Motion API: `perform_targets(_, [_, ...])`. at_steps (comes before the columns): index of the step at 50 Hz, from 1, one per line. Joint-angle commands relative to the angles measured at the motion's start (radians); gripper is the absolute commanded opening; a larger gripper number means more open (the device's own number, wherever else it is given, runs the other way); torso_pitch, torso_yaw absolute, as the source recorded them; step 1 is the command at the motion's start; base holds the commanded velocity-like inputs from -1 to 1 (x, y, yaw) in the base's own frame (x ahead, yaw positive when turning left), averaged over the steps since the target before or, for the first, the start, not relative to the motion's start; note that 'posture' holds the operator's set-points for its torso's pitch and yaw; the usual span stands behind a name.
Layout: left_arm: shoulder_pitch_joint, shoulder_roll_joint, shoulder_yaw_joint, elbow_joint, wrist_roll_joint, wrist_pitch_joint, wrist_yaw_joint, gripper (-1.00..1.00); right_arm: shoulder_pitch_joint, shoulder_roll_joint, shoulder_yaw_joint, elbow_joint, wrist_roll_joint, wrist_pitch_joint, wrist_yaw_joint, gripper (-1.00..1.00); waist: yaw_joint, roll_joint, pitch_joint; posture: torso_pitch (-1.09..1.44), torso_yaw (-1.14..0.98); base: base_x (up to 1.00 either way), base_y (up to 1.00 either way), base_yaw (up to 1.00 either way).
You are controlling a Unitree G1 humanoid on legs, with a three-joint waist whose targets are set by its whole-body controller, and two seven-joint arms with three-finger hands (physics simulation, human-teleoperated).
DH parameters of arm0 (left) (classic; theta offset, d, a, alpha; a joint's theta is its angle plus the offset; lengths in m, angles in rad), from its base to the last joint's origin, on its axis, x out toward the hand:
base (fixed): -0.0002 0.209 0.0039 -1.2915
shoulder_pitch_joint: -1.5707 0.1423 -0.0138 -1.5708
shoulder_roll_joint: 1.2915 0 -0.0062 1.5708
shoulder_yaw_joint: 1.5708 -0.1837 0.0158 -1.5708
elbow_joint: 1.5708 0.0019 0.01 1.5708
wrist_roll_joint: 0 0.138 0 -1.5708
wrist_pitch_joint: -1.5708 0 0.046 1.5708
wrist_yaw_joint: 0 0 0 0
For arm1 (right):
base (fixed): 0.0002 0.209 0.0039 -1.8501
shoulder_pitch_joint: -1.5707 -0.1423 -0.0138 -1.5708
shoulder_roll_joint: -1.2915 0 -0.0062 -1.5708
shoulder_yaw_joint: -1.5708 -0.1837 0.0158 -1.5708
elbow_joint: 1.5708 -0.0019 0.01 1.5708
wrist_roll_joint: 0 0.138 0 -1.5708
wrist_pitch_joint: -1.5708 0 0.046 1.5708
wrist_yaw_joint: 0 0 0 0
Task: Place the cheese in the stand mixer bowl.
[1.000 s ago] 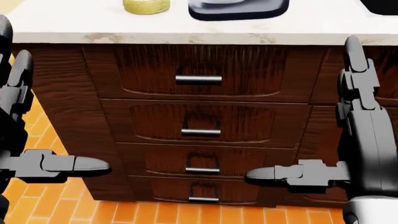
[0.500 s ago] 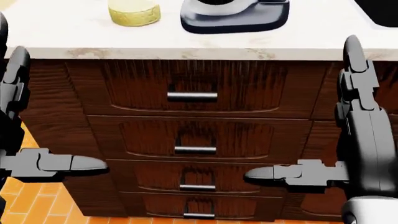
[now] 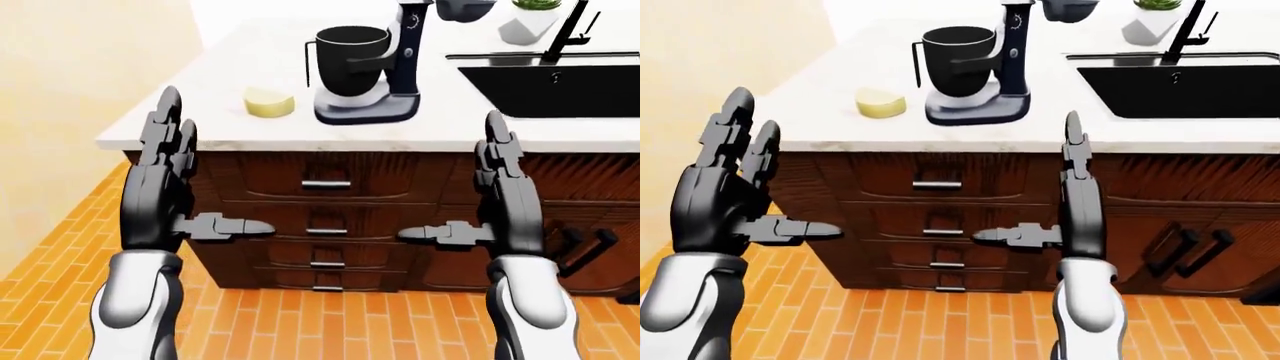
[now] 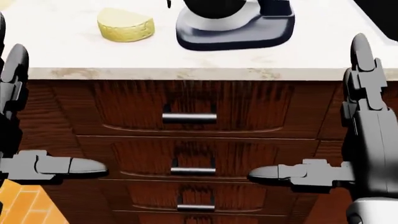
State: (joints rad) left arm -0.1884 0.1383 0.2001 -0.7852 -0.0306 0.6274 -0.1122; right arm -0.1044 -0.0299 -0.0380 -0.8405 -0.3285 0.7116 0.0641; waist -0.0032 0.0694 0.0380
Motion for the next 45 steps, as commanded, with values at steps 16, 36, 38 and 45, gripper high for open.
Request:
perform_targets(16, [-0.037,0.011,0.001,-0.028,0.001,0.0,0.008,1.0,-0.003,-0.003,-0.002,-0.016,0.012,-0.035,-0.015,1.0,0.006,-0.115,-0.015,0.0,0.0,0.18,0.0,0.0])
perform_targets(36, [-0.017,0.005,-0.01,-0.029,0.016,-0.035,-0.002,1.0,0.005,-0.018,-0.036,-0.048,0.031,-0.011,0.003,1.0,0.019,-0.068,-0.008,0.0,0.0,0.18,0.0,0.0])
perform_targets(38, [-0.02,0.004,-0.008,-0.036,0.016,-0.026,-0.004,1.0,0.008,-0.017,-0.033,-0.06,0.027,-0.004,0.002,1.0,0.021,-0.118,-0.017,0.0,0.0,0.18,0.0,0.0])
perform_targets(45, [-0.011,-0.002,-0.008,-0.042,0.017,-0.031,-0.008,1.0,0.009,-0.013,-0.016,-0.079,0.011,0.012,-0.003,1.0,0.004,-0.094,-0.013,0.0,0.0,0.18,0.0,0.0])
